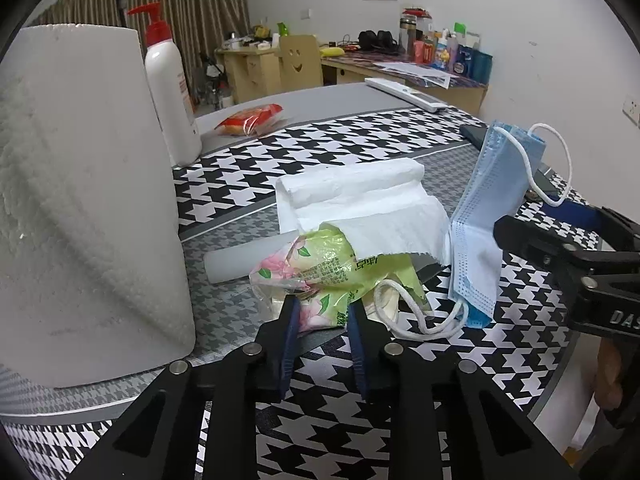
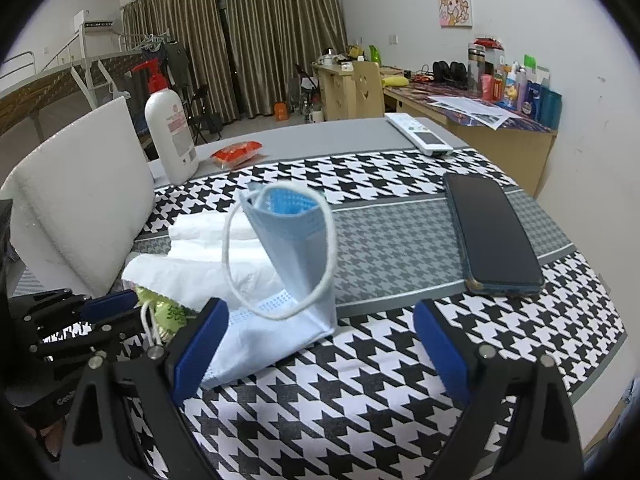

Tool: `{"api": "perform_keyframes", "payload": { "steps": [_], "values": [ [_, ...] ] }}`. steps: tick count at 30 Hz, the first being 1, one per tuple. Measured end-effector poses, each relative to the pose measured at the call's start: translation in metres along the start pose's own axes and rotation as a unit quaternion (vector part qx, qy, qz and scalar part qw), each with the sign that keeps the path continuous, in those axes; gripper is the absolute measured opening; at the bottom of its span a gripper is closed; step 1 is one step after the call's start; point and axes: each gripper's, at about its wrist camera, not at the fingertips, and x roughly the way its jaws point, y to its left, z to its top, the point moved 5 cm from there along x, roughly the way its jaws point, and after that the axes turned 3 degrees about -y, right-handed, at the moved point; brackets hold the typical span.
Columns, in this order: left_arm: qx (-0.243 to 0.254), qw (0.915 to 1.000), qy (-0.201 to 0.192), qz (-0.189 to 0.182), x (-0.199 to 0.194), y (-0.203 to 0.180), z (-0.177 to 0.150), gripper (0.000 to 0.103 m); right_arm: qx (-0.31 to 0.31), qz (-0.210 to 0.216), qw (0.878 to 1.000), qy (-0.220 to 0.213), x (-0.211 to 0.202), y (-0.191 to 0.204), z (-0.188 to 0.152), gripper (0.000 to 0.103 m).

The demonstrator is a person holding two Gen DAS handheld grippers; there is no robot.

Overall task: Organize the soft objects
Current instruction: 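Grasp the green snack packet with the left tool while the right tool grasps the blue mask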

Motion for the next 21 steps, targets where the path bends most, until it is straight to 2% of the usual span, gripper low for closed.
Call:
{"api": "perform_keyframes", "payload": {
  "steps": [2,4,5,10,16,21],
  "values": [
    [0.004,1.0000,-0.001,-0.007,-0.002,-0.001,-0.001,0.018,0.007,0.006,1.000,0.008,0.004,-0.001,-0.001,0.078],
    [0.005,0.9999,-0.002,-0.009,-0.004,-0.003,-0.002,0.018,0.010,0.009,1.000,0.016,0.007,-0.002,-0.002,0.061],
    [0.005,0.9999,-0.003,-0.009,-0.004,-0.003,-0.002,0.018,0.012,0.011,1.000,0.018,0.009,-0.003,-0.003,0.059],
    [0.002,0.9998,-0.004,-0.017,-0.007,-0.002,-0.003,0.017,0.013,0.019,0.999,0.025,0.013,-0.003,-0.005,0.021],
    [0.005,0.9997,-0.017,-0.019,-0.017,-0.003,-0.002,0.017,0.017,0.019,0.999,0.020,0.010,-0.005,-0.004,0.010],
    [0.003,0.9995,-0.026,-0.018,-0.027,0.000,-0.001,0.017,0.011,0.020,1.000,0.005,-0.001,-0.003,0.001,0.009]
  ]
}}
